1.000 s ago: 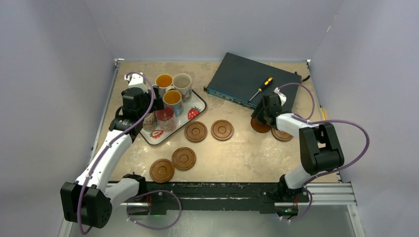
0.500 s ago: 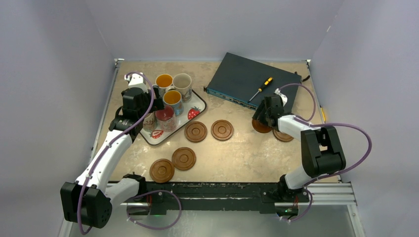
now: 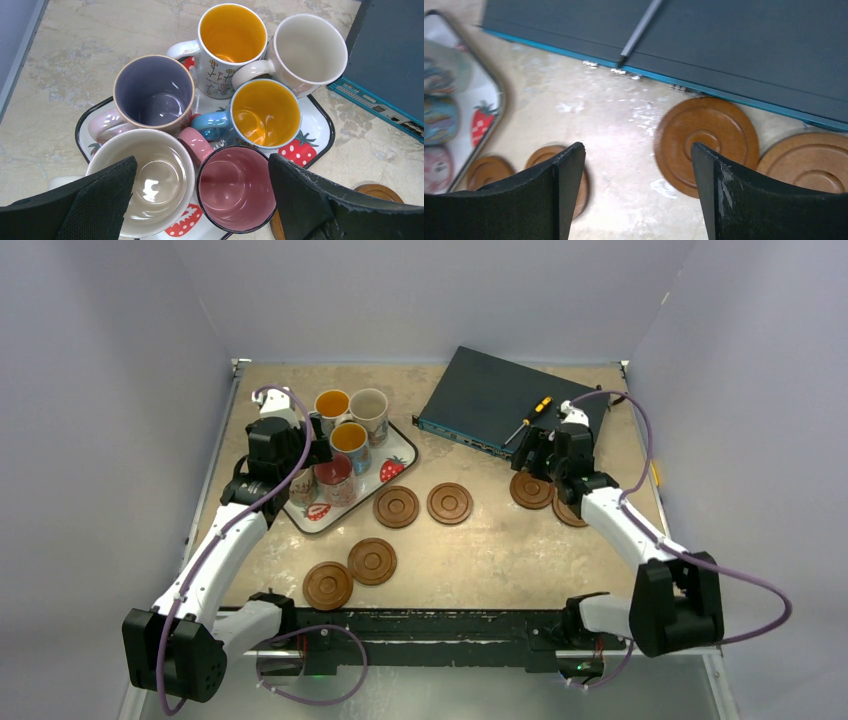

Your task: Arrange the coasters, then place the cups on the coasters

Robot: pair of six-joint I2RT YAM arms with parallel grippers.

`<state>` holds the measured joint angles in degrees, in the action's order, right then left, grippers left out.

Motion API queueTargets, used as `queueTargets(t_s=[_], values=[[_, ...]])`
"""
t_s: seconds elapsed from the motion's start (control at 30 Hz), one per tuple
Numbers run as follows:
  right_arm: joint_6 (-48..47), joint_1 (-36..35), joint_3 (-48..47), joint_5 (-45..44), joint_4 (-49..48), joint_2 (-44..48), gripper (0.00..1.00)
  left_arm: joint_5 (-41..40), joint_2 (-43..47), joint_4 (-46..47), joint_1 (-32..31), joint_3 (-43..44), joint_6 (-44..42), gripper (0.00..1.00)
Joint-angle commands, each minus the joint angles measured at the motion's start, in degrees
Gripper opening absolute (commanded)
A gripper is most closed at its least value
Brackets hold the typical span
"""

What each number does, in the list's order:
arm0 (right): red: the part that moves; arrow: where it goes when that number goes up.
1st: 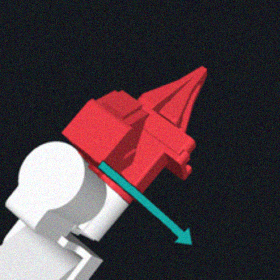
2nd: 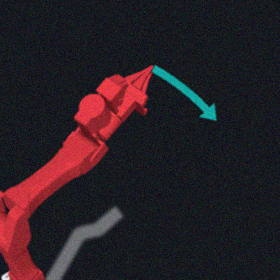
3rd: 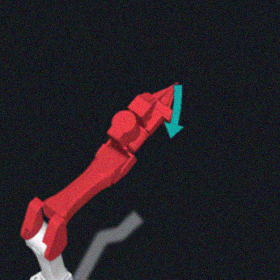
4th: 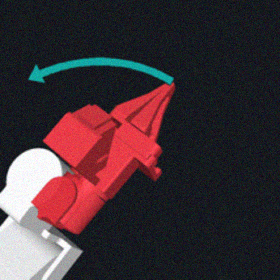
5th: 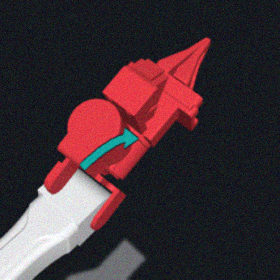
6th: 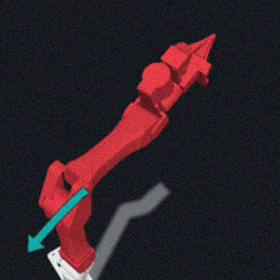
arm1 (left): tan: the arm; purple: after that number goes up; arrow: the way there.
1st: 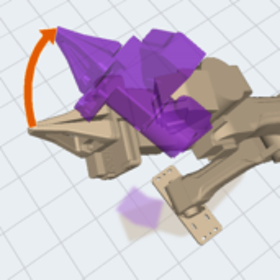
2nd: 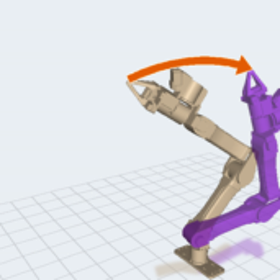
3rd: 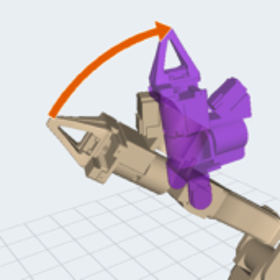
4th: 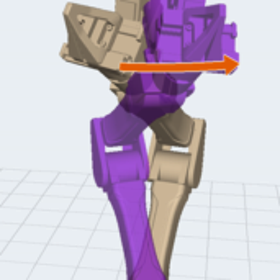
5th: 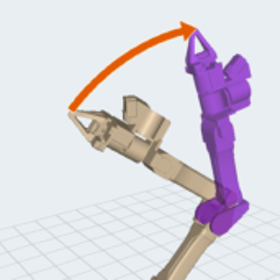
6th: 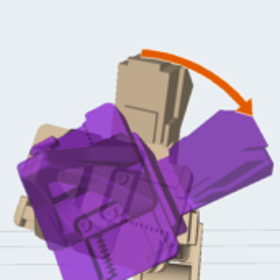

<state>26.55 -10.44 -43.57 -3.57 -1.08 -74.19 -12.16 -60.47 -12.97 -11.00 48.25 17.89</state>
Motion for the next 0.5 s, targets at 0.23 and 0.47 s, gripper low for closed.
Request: queueTargets(t_s=[0.23,0.47], values=[[1.4,-14.3,1.4,9.9,-6.4,4.4,0.81,1.8,0.5,1.6,-0.2,1.6,-0.8,0.98],[3.2,-21.6,-2.8,11.4,-11.1,-6.8,0.83,1.7,1.1,2.3,-0.2,0.7,-0.9,0.98]])
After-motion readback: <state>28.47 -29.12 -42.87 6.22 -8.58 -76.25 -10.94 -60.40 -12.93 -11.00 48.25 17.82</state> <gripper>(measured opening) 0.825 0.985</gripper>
